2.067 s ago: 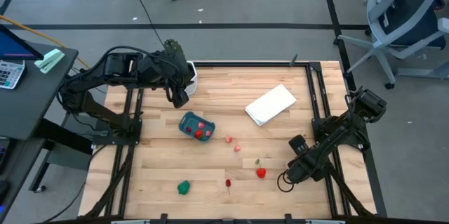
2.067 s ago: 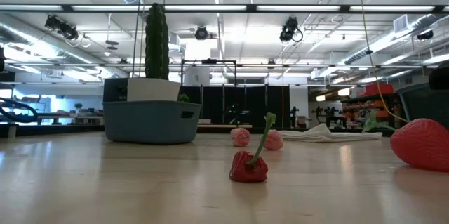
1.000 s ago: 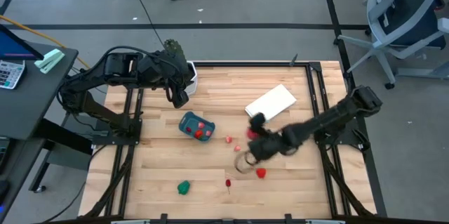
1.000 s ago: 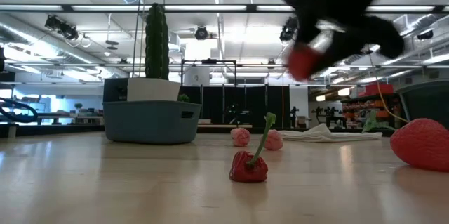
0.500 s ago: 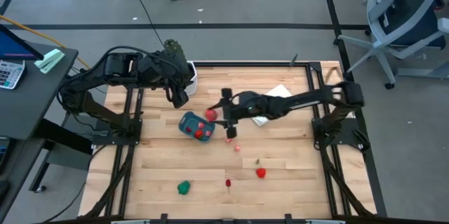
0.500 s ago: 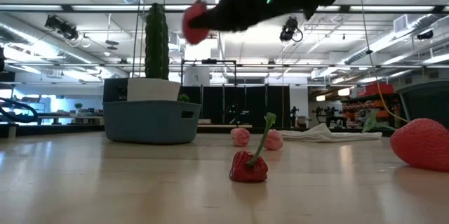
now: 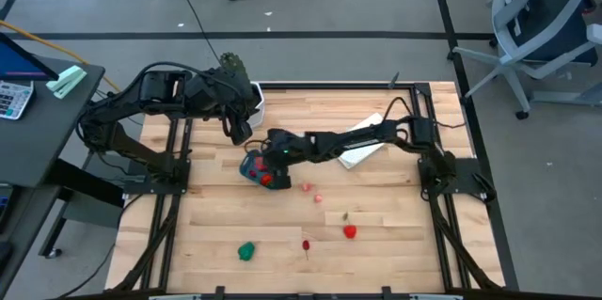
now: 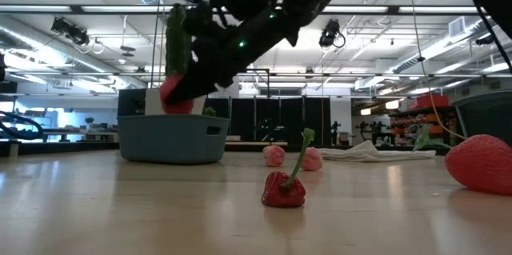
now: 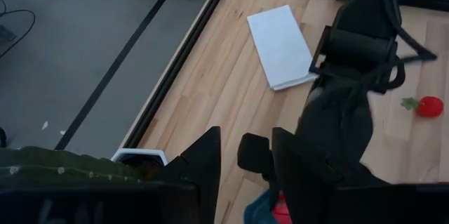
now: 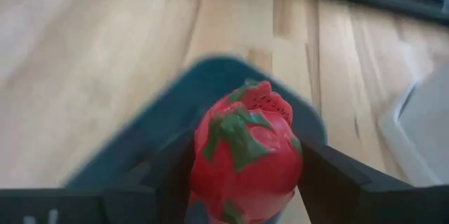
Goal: Pick and placing Produce into tupperware
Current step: Put the red dragonfruit into the blue bin
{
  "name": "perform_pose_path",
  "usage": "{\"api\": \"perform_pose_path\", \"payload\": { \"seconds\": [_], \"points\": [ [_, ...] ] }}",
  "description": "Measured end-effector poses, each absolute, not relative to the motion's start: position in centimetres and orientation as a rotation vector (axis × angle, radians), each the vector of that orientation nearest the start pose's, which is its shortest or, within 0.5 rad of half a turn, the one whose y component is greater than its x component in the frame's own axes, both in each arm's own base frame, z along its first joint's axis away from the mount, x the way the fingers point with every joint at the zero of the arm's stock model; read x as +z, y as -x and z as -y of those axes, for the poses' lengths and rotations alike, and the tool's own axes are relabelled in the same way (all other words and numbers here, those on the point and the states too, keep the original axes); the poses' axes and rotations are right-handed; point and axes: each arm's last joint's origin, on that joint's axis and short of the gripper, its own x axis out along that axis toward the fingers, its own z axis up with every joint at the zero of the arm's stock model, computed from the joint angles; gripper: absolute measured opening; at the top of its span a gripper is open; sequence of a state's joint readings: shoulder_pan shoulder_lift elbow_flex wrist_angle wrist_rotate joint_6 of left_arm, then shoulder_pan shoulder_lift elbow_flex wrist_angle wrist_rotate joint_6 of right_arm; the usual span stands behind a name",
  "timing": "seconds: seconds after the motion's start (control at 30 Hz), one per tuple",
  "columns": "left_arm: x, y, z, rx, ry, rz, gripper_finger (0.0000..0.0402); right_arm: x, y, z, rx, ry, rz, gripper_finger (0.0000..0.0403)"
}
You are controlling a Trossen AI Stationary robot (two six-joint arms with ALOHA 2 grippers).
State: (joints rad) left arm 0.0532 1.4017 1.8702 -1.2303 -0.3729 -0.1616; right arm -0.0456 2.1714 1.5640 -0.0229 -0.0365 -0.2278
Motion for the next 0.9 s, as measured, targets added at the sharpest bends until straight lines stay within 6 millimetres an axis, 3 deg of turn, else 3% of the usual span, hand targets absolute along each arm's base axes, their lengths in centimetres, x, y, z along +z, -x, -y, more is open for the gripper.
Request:
{"api": "perform_pose_path", "payload": {
  "seconds": [0.53,0.9],
  "points": [
    [46.2,-23.5,-2.3,0.47,0.039,-0.722,0.0133,16.0,-47.1,2.3,0.035,0.151,-0.885,0.0224],
    [46.3,-23.5,-2.3,0.469,0.04,-0.719,0.0139,16.4,-47.1,1.1,0.079,0.203,-0.868,0.0249]
  ]
}}
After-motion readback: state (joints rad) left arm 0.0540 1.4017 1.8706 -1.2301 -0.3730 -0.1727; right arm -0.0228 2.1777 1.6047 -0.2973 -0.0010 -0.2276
